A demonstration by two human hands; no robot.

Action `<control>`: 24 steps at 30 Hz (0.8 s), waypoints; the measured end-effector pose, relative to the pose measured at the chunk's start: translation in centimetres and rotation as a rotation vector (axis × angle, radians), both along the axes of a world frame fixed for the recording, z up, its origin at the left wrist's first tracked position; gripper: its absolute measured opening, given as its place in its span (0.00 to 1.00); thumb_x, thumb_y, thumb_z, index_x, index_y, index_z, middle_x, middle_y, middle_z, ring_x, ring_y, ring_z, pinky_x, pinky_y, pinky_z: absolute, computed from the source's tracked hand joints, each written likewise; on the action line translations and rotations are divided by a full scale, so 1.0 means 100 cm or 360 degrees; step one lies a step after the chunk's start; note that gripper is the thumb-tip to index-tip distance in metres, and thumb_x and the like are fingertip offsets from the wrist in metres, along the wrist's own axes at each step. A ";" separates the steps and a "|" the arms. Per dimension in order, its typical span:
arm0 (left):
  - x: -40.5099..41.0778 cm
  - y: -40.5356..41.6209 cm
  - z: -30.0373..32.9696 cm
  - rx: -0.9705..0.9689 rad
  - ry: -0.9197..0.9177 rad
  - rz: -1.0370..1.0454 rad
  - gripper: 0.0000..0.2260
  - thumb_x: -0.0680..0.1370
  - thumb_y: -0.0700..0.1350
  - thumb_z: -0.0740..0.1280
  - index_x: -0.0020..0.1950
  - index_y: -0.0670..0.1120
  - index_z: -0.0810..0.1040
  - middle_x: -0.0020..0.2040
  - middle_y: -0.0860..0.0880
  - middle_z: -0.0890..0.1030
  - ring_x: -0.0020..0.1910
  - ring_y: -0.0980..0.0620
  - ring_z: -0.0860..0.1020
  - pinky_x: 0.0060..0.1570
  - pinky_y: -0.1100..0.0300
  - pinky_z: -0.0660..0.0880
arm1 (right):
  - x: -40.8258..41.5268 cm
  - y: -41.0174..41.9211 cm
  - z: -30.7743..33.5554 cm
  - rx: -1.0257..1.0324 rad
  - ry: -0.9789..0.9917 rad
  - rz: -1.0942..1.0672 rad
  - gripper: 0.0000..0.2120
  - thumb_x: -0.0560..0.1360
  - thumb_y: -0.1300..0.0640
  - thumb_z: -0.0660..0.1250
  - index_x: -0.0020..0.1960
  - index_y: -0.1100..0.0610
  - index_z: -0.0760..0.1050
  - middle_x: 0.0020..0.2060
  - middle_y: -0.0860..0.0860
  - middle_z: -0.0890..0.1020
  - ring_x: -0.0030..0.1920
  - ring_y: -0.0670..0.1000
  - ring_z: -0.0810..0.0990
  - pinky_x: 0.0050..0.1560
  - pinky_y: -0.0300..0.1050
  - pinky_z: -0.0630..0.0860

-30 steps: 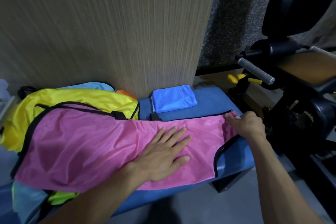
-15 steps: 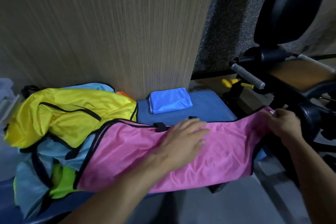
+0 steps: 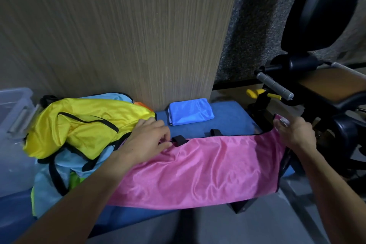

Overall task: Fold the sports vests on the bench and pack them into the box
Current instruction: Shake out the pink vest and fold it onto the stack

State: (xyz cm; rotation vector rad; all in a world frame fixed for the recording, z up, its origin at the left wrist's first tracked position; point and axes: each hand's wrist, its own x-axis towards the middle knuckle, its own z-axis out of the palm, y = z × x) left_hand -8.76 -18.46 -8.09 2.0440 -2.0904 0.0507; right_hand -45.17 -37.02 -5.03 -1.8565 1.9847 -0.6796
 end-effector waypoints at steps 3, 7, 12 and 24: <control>-0.003 0.004 -0.001 0.0280 -0.0087 -0.0053 0.09 0.80 0.58 0.65 0.55 0.57 0.79 0.49 0.58 0.76 0.54 0.55 0.75 0.59 0.54 0.67 | 0.001 0.006 0.004 -0.0001 0.0046 0.0018 0.16 0.78 0.45 0.67 0.38 0.54 0.70 0.39 0.61 0.76 0.43 0.67 0.78 0.46 0.57 0.77; -0.003 0.010 -0.012 0.0332 -0.0365 0.0088 0.22 0.80 0.65 0.58 0.67 0.55 0.74 0.60 0.54 0.74 0.63 0.50 0.72 0.69 0.51 0.63 | 0.003 0.012 0.006 0.0012 0.0049 0.0040 0.16 0.79 0.46 0.67 0.38 0.53 0.68 0.33 0.55 0.70 0.39 0.63 0.74 0.43 0.54 0.73; 0.004 0.014 -0.007 0.0378 -0.0652 0.0330 0.25 0.81 0.66 0.55 0.68 0.52 0.74 0.66 0.50 0.74 0.68 0.46 0.68 0.76 0.43 0.53 | 0.001 0.017 0.011 0.0043 0.0076 0.0038 0.15 0.79 0.51 0.67 0.36 0.53 0.69 0.32 0.54 0.69 0.38 0.62 0.72 0.44 0.53 0.72; 0.031 0.025 0.019 -0.0262 -0.0572 0.0395 0.11 0.74 0.41 0.71 0.44 0.48 0.69 0.30 0.49 0.77 0.33 0.42 0.76 0.42 0.51 0.67 | -0.005 0.017 0.013 0.0033 0.0252 -0.0027 0.16 0.81 0.53 0.65 0.37 0.55 0.65 0.33 0.55 0.67 0.40 0.62 0.71 0.44 0.54 0.69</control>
